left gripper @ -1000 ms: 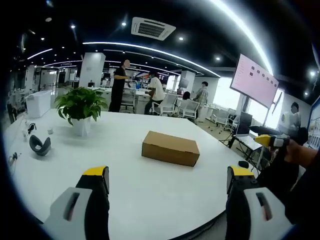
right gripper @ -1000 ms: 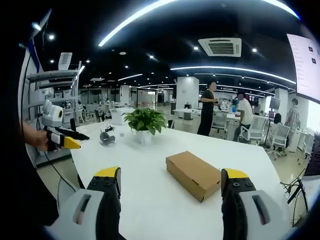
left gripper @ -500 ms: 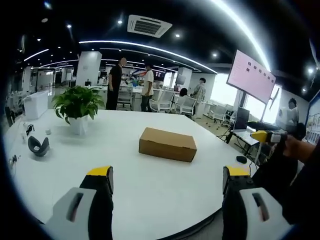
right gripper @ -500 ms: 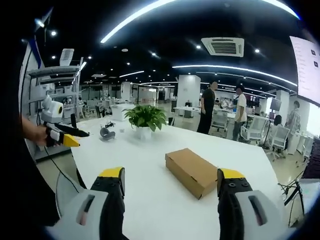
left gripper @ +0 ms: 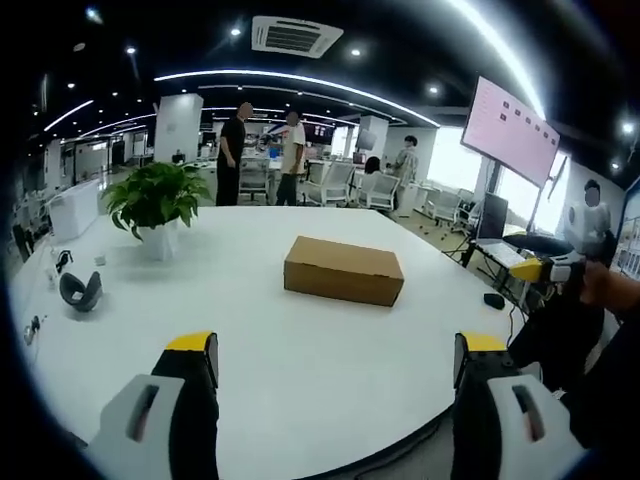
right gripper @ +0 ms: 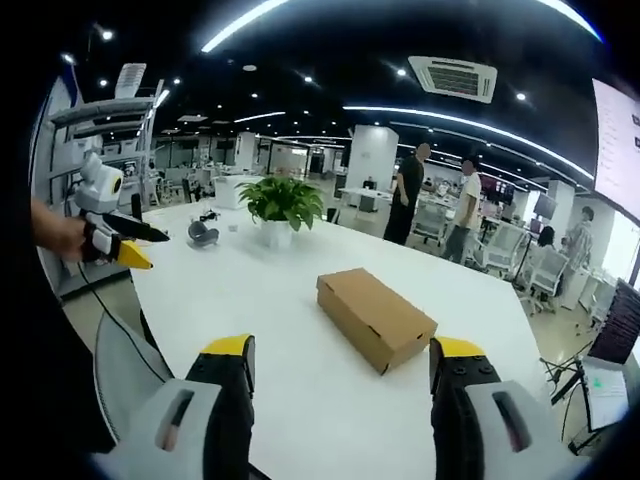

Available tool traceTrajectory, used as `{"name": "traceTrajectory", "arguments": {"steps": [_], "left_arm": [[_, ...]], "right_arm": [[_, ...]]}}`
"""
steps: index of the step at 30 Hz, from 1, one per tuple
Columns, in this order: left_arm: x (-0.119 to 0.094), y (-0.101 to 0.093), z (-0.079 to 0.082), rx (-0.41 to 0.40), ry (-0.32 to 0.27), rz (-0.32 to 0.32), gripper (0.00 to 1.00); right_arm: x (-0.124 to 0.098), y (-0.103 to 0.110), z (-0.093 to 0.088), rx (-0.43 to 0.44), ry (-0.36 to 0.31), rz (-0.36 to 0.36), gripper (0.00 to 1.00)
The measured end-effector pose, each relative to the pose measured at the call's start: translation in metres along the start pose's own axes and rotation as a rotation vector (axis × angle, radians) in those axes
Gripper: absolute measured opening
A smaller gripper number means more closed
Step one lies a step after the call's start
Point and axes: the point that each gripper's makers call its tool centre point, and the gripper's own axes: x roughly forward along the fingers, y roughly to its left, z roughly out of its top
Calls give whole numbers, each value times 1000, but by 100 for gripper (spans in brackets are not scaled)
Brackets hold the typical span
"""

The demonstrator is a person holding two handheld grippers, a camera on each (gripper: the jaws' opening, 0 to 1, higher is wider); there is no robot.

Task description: Operate the shoe box by opening the lid, removing the specified soft item, and placing it in the target area until the item is outside and the box remains undamaged.

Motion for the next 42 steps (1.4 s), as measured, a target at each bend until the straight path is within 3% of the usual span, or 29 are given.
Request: {"name": "traceTrajectory", "arguments": {"steps": [10,13,16,21,30,33,35,39,42], "left_arm": [[10,-5,-4,40,29,-16,99],[10,0,-1,50,-5,-8,99],[11,2,0,70,-9,-13,89],[19,7,1,4,17,-21,99],[27,5,9,27,19,-50,99],[31,4,11,38,22,-58,98],[34,5,10,50,35,-63,97],[39,7,5,66,68,-75,98],[41,8,5,55,68,-91,99]], "right_arm": [[2,5,6,57,-32,18,70],[1,5,12,117,-70,22,72],[1,2,13,185,-92,21,74],[4,-2,17,257,-126,24,82],[12,1,13,215,-80,17,89],[13,-5,-2,105,19,-37,87],[15,-4,-12,85,73,-36,84],[18,-5,-19,229,54,-31,82],[16,-14,-23,319,31,-72,81]]}}
